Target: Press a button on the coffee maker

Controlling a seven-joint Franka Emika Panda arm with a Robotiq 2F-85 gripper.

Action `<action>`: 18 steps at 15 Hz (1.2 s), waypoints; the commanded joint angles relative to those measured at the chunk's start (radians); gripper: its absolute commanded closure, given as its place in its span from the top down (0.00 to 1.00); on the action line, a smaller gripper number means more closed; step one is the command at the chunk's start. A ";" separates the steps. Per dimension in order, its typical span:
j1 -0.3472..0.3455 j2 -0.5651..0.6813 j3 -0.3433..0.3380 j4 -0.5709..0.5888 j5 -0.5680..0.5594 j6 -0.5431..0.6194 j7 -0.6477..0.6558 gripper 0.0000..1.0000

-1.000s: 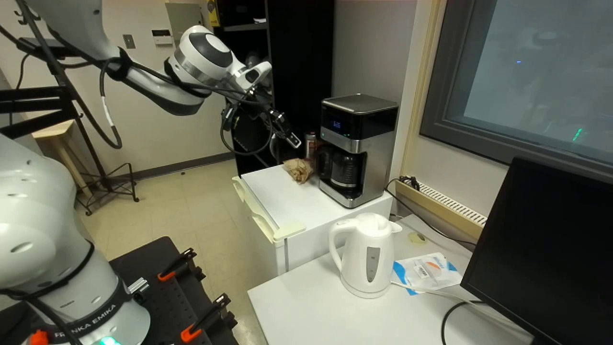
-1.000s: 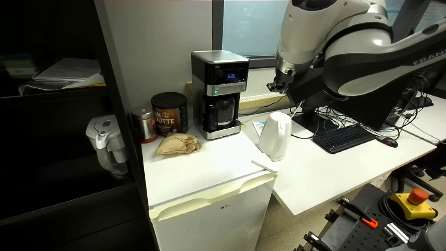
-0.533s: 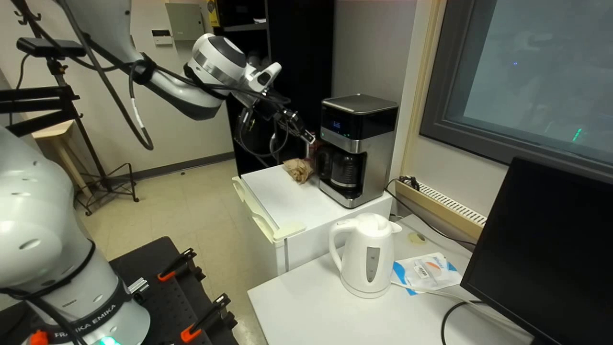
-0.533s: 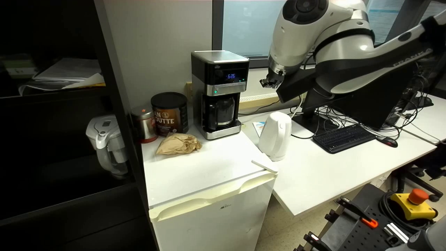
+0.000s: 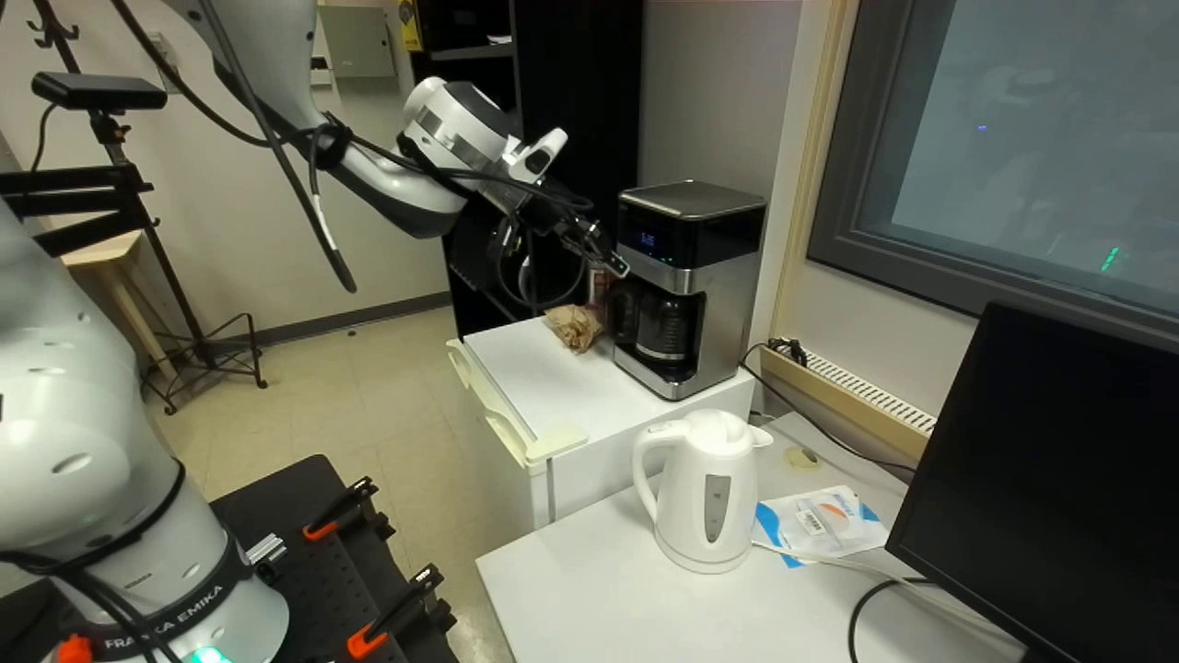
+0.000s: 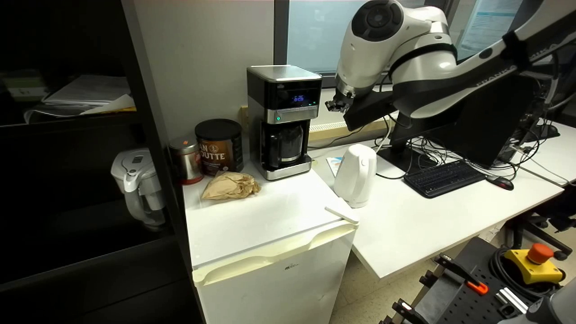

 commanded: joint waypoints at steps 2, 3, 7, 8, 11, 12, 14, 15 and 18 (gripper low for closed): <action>0.030 0.088 -0.043 0.087 -0.060 0.034 0.068 0.02; 0.034 0.105 -0.047 0.104 -0.068 0.036 0.078 0.03; 0.046 0.169 -0.059 0.166 -0.097 0.037 0.115 0.02; 0.048 0.185 -0.062 0.182 -0.100 0.040 0.123 0.02; 0.052 0.239 -0.068 0.236 -0.108 0.043 0.142 0.03; 0.054 0.253 -0.070 0.250 -0.108 0.045 0.145 0.03; 0.058 0.284 -0.074 0.281 -0.104 0.044 0.148 0.02; 0.060 0.297 -0.076 0.294 -0.101 0.046 0.147 0.02; 0.064 0.328 -0.081 0.328 -0.097 0.047 0.146 0.03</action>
